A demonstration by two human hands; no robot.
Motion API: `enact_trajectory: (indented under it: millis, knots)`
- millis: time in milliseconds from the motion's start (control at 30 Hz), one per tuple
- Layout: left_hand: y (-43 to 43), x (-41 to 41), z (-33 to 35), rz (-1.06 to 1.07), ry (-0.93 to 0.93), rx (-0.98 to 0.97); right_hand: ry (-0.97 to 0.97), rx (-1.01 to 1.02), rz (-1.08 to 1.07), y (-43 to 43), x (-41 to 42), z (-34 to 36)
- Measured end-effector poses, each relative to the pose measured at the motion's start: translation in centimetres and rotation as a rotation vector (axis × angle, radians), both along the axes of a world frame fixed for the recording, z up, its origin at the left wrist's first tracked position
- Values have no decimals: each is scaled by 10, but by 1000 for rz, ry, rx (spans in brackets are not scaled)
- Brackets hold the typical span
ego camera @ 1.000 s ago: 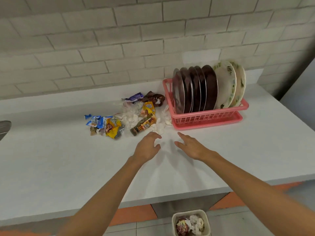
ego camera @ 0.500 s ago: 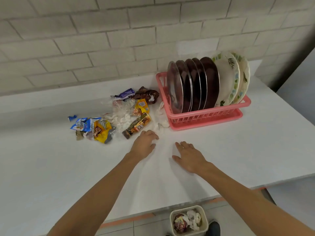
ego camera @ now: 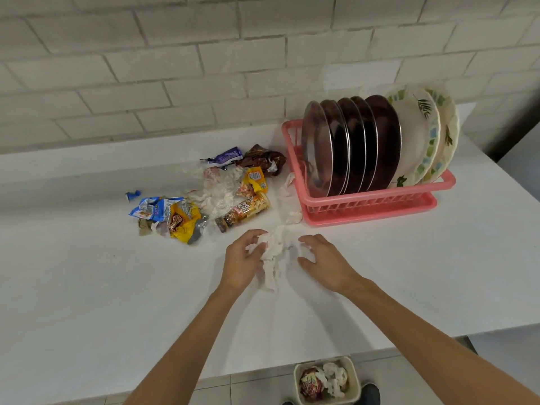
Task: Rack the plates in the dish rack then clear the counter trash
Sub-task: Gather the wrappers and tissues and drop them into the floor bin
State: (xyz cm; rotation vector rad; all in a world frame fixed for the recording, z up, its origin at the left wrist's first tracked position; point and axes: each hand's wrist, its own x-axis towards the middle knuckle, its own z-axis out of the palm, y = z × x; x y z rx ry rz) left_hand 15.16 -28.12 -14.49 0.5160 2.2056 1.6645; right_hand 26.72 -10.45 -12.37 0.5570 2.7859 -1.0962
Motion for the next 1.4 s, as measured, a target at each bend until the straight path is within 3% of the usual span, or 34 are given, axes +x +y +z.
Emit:
enact_trajectory:
  millis: [167,300,467,600,833,967,1133,1300,1400]
  knots:
    - [-12,9,-16,108,-57,-55,43,-13,62,-18,-7,-9]
    - [-13,22,-17,131,-202,34,70,-60,141,-33,-14,-18]
    - [-12,26,-3,2,-285,59,107,-35,105,-38,-23,-28]
    - [-18,24,4,-61,-215,-34,149,-39,117,-27,-29,-29]
    - [-26,27,-5,-158,-89,-135,222,-272,-142,-6,-19,-21]
    - [-7,47,-3,-228,-209,-132,222,-388,-213,0,-11,-24]
    - [21,60,1,-93,-298,-12,224,-581,-267,-4,1,-25]
    - [33,57,3,-52,-301,-36,45,-773,-303,-6,9,-15]
    - [40,60,4,-82,-238,-95,3,-712,-287,-6,11,-14]
